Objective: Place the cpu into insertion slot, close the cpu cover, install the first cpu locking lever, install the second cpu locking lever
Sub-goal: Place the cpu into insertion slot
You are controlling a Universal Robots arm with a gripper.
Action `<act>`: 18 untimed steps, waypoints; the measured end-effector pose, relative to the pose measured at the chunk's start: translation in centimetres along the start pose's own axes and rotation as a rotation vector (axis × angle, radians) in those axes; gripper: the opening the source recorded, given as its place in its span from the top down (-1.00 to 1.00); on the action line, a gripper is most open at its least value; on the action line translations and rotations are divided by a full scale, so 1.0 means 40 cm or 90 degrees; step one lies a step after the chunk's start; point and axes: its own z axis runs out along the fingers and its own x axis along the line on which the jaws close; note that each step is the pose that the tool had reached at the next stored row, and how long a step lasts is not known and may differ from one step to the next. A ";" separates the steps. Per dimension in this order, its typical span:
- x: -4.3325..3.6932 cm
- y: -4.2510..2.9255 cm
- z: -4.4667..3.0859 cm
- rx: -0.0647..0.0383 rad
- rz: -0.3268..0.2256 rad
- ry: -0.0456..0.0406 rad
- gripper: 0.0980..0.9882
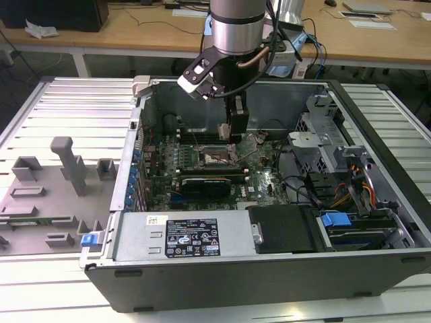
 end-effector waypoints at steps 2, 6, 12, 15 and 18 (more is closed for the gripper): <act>0.010 -0.002 0.012 -0.002 -0.012 0.0010 0.00; 0.019 -0.009 0.032 -0.005 -0.032 0.0027 0.00; 0.043 -0.027 0.072 -0.005 -0.033 0.0029 0.00; 0.050 -0.032 0.086 -0.005 -0.028 0.0024 0.00; 0.054 -0.036 0.097 -0.004 -0.025 0.0021 0.00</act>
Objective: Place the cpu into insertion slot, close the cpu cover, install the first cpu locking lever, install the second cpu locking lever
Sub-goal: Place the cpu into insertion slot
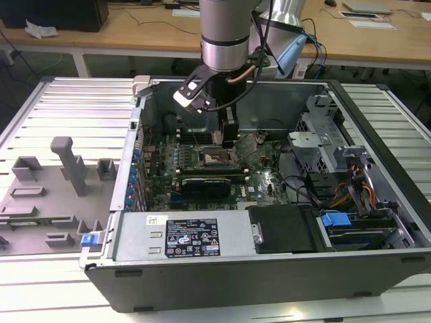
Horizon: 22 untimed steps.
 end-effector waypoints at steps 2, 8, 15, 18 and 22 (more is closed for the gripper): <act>0.001 -0.001 0.005 0.000 0.001 -0.0001 0.00; 0.004 -0.006 0.024 0.001 0.004 -0.0003 0.00; 0.007 -0.010 0.046 0.001 0.006 -0.0004 0.00; 0.007 -0.018 0.056 0.001 0.007 -0.0006 0.00; 0.006 -0.024 0.068 0.002 0.009 -0.0008 0.00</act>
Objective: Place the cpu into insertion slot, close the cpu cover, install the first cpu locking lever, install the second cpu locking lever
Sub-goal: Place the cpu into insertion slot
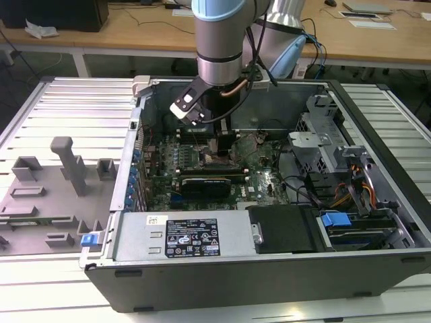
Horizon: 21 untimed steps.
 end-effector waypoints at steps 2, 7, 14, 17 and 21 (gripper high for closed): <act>0.000 -0.002 0.004 0.000 0.001 0.0000 0.00; -0.001 -0.002 0.005 0.000 0.001 0.0000 0.00; 0.001 -0.011 0.026 0.000 0.005 -0.0062 0.00; 0.002 -0.016 0.032 0.000 0.008 -0.0066 0.00; 0.004 -0.019 0.045 0.000 0.015 -0.0073 0.00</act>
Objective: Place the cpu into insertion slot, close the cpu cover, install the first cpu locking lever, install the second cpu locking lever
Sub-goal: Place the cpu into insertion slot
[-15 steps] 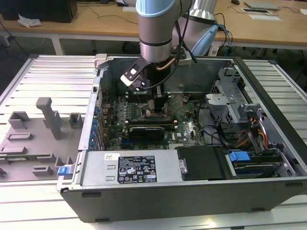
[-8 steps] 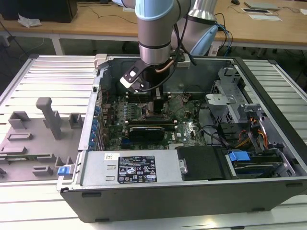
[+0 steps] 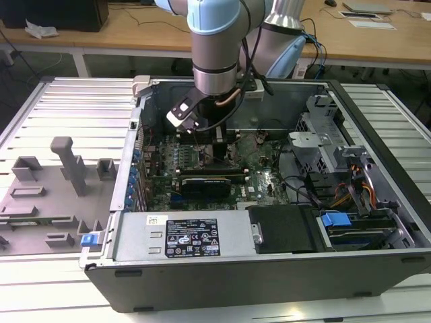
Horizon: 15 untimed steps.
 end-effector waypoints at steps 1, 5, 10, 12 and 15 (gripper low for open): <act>0.001 0.000 0.002 0.000 0.003 -0.0003 0.00; 0.006 -0.001 0.013 0.000 0.009 -0.0009 0.00; 0.010 -0.003 0.021 0.000 0.010 -0.0011 0.00; 0.010 -0.003 0.021 0.000 0.010 -0.0012 0.00; 0.010 -0.002 0.021 0.000 0.010 -0.0010 0.00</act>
